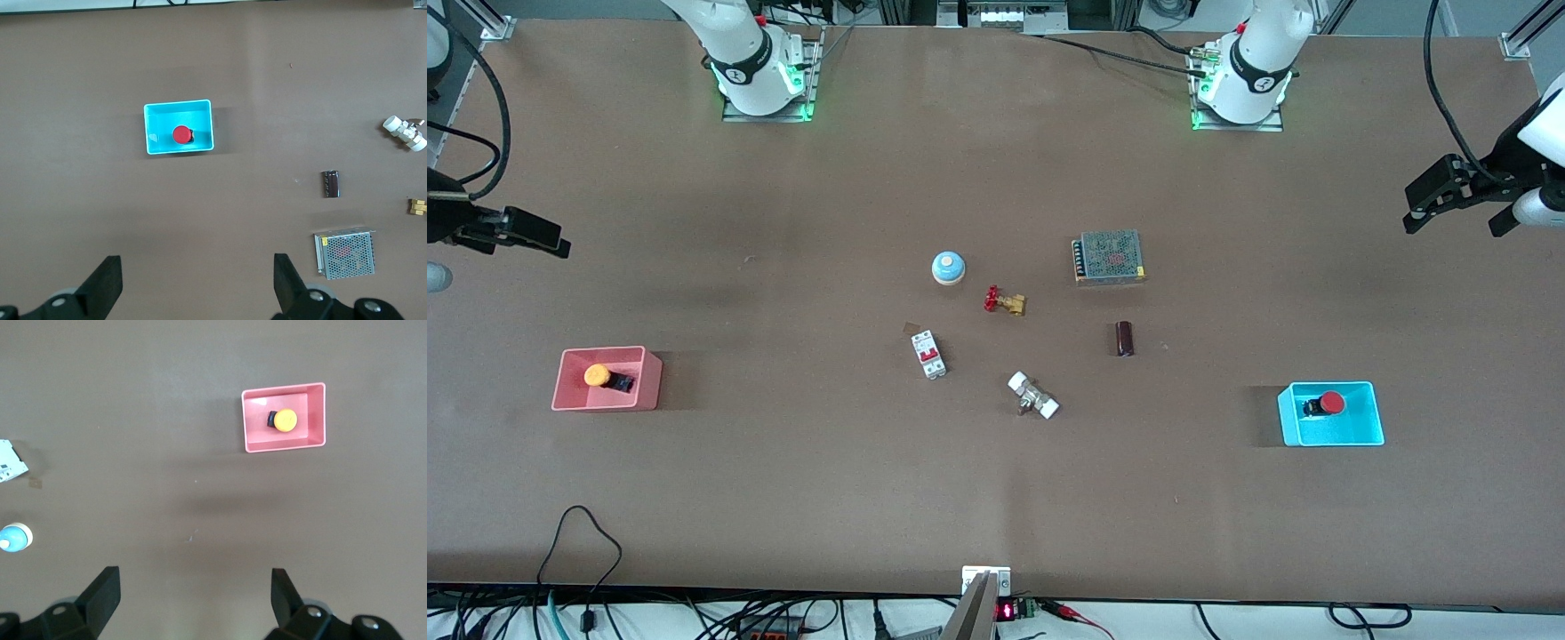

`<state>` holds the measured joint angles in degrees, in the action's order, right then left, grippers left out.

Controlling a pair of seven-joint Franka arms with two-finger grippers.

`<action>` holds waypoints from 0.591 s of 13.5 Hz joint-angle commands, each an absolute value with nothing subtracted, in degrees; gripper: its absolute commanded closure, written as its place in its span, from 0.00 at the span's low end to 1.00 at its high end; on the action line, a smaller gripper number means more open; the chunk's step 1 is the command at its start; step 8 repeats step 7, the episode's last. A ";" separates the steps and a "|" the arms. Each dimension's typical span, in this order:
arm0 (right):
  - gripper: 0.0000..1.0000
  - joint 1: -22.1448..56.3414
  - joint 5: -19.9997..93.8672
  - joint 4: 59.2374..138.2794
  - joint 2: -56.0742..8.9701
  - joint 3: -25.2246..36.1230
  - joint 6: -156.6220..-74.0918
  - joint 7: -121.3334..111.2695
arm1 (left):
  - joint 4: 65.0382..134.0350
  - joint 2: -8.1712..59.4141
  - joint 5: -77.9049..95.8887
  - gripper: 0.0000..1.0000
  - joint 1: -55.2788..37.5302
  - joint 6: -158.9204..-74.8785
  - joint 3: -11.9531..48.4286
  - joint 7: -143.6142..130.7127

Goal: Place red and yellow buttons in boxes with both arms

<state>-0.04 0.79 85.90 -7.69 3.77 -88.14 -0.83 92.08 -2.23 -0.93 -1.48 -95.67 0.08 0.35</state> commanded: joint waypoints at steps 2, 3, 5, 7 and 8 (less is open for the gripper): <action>0.00 -0.97 -0.17 90.08 -3.96 2.37 -88.16 -1.14 | 91.14 -1.58 -2.37 0.00 -1.58 -95.19 0.26 -0.18; 0.00 -0.97 -0.44 90.17 -3.52 2.37 -88.07 -1.14 | 90.97 -1.58 -2.29 0.00 -1.58 -95.10 0.35 -0.09; 0.00 -0.97 -0.44 90.62 -2.99 2.37 -87.11 -2.02 | 90.97 -1.49 -2.29 0.00 -1.67 -94.75 0.35 0.00; 0.00 -0.97 -0.44 90.62 -2.81 2.37 -86.75 -2.02 | 90.97 -1.49 -2.20 0.00 -1.67 -94.75 0.26 -0.18; 0.00 -0.97 -0.44 90.62 -2.81 2.37 -86.75 -2.02 | 90.97 -1.49 -2.20 0.00 -1.67 -94.75 0.26 -0.18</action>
